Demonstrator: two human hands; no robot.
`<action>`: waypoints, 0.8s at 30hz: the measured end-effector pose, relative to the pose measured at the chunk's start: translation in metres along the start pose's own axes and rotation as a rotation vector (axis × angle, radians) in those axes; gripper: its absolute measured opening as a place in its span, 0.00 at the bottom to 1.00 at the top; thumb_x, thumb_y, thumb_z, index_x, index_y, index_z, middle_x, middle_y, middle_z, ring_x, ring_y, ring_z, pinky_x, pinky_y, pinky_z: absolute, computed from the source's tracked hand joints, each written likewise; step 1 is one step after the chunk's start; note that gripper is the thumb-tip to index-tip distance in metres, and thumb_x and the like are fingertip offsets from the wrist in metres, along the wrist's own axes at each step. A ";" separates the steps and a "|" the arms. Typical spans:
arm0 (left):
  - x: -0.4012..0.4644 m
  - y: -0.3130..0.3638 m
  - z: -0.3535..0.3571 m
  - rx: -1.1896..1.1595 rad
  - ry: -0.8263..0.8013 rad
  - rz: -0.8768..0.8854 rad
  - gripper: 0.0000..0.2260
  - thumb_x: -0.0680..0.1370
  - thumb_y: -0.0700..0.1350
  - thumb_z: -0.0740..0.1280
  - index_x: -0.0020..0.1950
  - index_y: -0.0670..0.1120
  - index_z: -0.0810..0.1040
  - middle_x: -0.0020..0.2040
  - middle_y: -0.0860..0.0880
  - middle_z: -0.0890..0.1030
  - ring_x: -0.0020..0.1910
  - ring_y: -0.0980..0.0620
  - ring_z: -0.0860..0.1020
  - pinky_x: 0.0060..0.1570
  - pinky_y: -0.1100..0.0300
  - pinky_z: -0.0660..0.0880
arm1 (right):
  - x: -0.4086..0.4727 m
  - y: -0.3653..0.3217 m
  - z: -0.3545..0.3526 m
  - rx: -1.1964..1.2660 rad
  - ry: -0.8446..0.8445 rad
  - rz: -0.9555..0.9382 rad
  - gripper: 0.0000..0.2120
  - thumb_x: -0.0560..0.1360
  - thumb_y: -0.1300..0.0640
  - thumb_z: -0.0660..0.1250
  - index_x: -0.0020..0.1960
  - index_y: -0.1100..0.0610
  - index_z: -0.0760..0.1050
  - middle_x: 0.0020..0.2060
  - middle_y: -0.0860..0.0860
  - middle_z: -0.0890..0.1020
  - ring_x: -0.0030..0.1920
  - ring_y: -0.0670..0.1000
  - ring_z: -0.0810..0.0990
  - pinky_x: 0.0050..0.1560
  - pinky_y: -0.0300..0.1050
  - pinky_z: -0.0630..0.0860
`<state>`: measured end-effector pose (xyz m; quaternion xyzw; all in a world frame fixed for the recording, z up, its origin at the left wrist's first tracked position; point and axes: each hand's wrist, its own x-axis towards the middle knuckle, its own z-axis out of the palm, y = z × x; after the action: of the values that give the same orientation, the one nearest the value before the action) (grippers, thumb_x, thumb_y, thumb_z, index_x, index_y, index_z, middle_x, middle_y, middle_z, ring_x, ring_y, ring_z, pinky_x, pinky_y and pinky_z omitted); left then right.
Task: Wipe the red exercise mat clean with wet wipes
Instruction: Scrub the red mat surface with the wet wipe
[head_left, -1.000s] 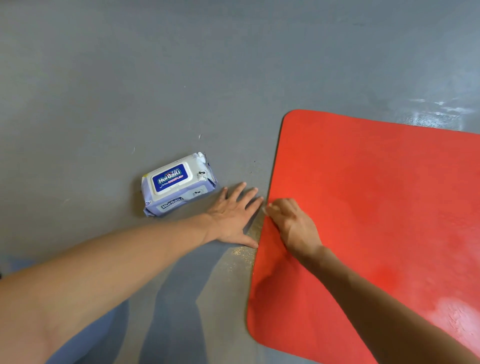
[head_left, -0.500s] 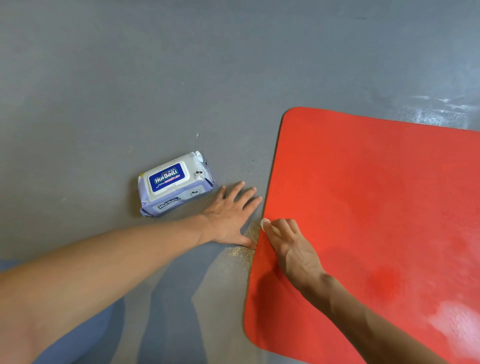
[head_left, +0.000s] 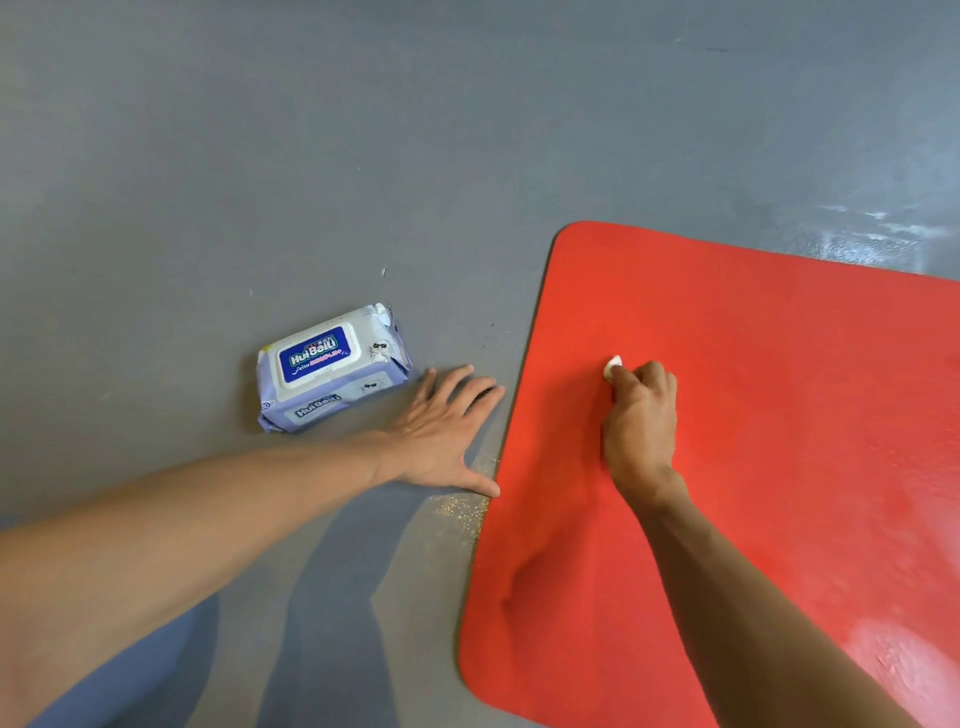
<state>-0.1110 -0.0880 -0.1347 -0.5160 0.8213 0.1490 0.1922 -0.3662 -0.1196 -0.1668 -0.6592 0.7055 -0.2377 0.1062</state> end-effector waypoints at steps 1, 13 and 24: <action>-0.001 0.000 0.003 -0.008 -0.002 -0.003 0.59 0.69 0.82 0.60 0.85 0.48 0.42 0.84 0.49 0.46 0.83 0.43 0.39 0.80 0.34 0.43 | -0.007 -0.012 0.002 -0.016 -0.012 0.002 0.12 0.81 0.66 0.61 0.61 0.66 0.78 0.46 0.59 0.74 0.49 0.61 0.70 0.48 0.54 0.72; 0.012 0.006 -0.011 0.012 -0.067 -0.022 0.61 0.63 0.82 0.67 0.84 0.59 0.40 0.80 0.47 0.52 0.80 0.39 0.46 0.76 0.31 0.52 | -0.021 -0.030 -0.008 -0.217 -0.193 -0.355 0.19 0.77 0.61 0.56 0.60 0.67 0.79 0.45 0.58 0.80 0.45 0.62 0.76 0.44 0.55 0.79; 0.016 0.001 -0.016 0.073 0.033 0.010 0.61 0.62 0.85 0.60 0.85 0.51 0.47 0.81 0.48 0.54 0.81 0.41 0.52 0.75 0.37 0.59 | -0.027 -0.036 -0.003 0.012 -0.218 -0.268 0.13 0.72 0.73 0.59 0.50 0.64 0.80 0.49 0.62 0.76 0.50 0.65 0.74 0.49 0.56 0.78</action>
<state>-0.1206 -0.1073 -0.1275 -0.5071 0.8318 0.1115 0.1965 -0.3328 -0.0927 -0.1510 -0.7685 0.5942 -0.1810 0.1535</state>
